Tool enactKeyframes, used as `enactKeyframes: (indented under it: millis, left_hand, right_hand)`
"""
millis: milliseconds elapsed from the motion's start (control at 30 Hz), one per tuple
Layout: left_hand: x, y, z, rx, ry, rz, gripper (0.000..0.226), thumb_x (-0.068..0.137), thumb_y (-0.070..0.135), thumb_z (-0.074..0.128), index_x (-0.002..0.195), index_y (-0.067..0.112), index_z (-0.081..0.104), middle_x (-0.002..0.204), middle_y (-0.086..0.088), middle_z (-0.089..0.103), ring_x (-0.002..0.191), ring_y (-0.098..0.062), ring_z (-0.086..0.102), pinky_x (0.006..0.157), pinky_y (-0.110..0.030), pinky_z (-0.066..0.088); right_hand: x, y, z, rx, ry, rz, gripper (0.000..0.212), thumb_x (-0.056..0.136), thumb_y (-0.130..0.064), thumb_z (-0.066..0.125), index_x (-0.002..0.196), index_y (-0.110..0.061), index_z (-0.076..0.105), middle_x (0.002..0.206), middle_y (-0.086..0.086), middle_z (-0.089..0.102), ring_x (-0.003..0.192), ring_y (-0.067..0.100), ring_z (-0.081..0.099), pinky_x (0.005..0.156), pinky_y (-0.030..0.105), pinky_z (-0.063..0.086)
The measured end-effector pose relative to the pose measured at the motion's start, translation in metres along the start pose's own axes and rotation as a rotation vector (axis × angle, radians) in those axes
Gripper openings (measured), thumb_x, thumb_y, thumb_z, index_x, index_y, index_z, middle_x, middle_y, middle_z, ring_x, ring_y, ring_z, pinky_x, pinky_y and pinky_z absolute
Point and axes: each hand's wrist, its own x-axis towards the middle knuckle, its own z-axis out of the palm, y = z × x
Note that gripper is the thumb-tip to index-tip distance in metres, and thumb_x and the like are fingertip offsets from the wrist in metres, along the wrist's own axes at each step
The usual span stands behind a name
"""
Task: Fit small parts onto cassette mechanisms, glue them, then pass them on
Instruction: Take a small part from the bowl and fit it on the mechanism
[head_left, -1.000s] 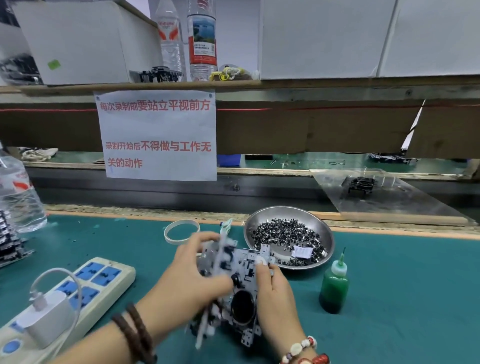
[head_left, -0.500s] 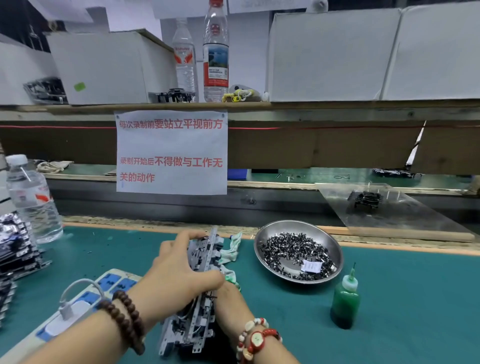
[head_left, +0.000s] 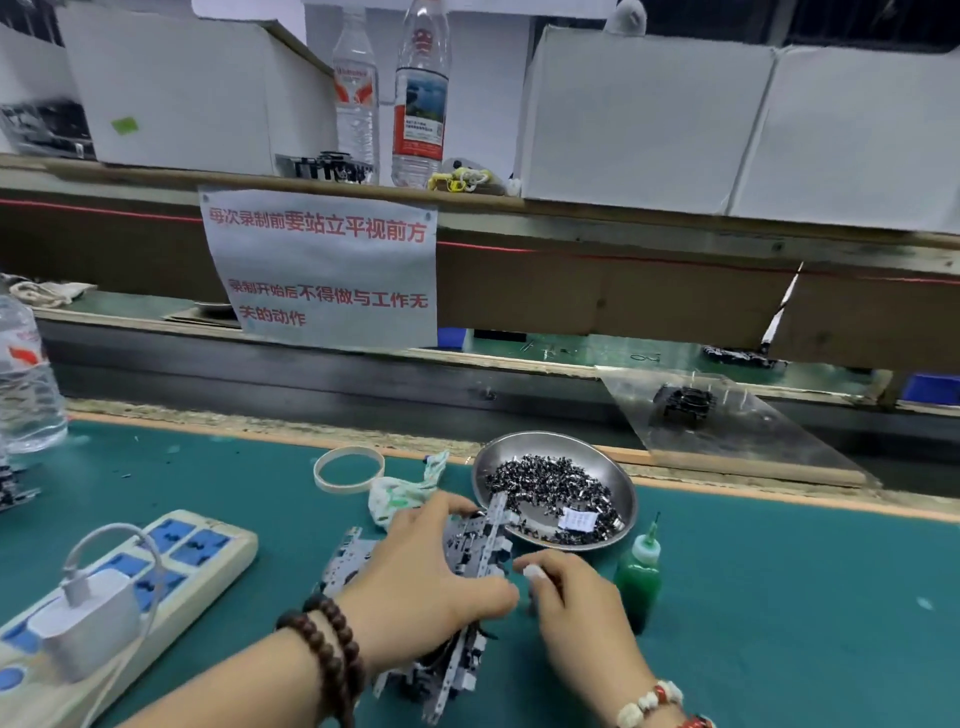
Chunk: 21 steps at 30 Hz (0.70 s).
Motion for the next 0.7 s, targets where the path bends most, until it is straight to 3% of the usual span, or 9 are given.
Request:
enactKeyframes:
  millis: [100, 267, 433, 567, 700]
  left_hand:
    - [0.009, 0.010, 0.030, 0.083, -0.079, -0.018, 0.069, 0.047, 0.054, 0.059, 0.110, 0.042, 0.032, 0.119, 0.010, 0.034, 0.106, -0.009, 0.043, 0.088, -0.025, 0.039]
    - [0.028, 0.011, 0.067, 0.370, -0.161, -0.088, 0.079, 0.066, 0.055, 0.067, 0.129, 0.023, 0.031, 0.142, 0.007, 0.016, 0.127, -0.028, 0.026, 0.102, -0.034, 0.033]
    - [0.039, 0.001, 0.068, 0.564, -0.235, -0.170, 0.094, 0.066, 0.076, 0.056, 0.137, 0.019, 0.029, 0.141, -0.005, 0.027, 0.128, -0.029, 0.036, 0.107, -0.039, 0.033]
    - [0.036, -0.010, 0.061, 0.609, -0.261, -0.105, 0.068, 0.078, 0.072, 0.045, 0.130, 0.028, 0.039, 0.133, -0.001, 0.032, 0.114, -0.023, 0.050, 0.097, -0.037, 0.042]
    - [0.031, -0.024, 0.065, 0.727, -0.141, -0.001, 0.054, 0.087, 0.064, 0.036, 0.129, 0.030, 0.041, 0.133, 0.001, 0.032, 0.127, -0.027, 0.025, 0.103, -0.039, 0.035]
  right_hand:
    - [-0.027, 0.013, -0.022, 0.124, 0.022, 0.061, 0.018, 0.088, -0.014, 0.058, 0.082, -0.031, 0.063, 0.069, -0.009, 0.063, 0.061, 0.001, 0.058, 0.069, 0.020, 0.051]
    - [-0.047, 0.037, -0.033, 0.237, 0.085, 0.186, 0.016, 0.084, -0.009, 0.063, 0.071, -0.018, 0.058, 0.057, -0.002, 0.066, 0.052, 0.007, 0.063, 0.054, 0.015, 0.047]
    - [-0.051, 0.041, -0.034, 0.342, 0.043, 0.259, 0.014, 0.085, -0.002, 0.060, 0.073, -0.009, 0.056, 0.053, 0.001, 0.066, 0.047, 0.010, 0.063, 0.045, 0.020, 0.049]
    - [-0.045, 0.037, -0.032, 0.343, 0.061, 0.252, 0.015, 0.086, -0.006, 0.061, 0.072, -0.012, 0.057, 0.057, 0.001, 0.066, 0.049, 0.007, 0.063, 0.045, 0.020, 0.049]
    - [-0.037, 0.030, -0.029, 0.290, 0.071, 0.177, 0.016, 0.084, -0.010, 0.065, 0.072, -0.020, 0.061, 0.061, -0.005, 0.061, 0.049, -0.001, 0.054, 0.047, 0.019, 0.049]
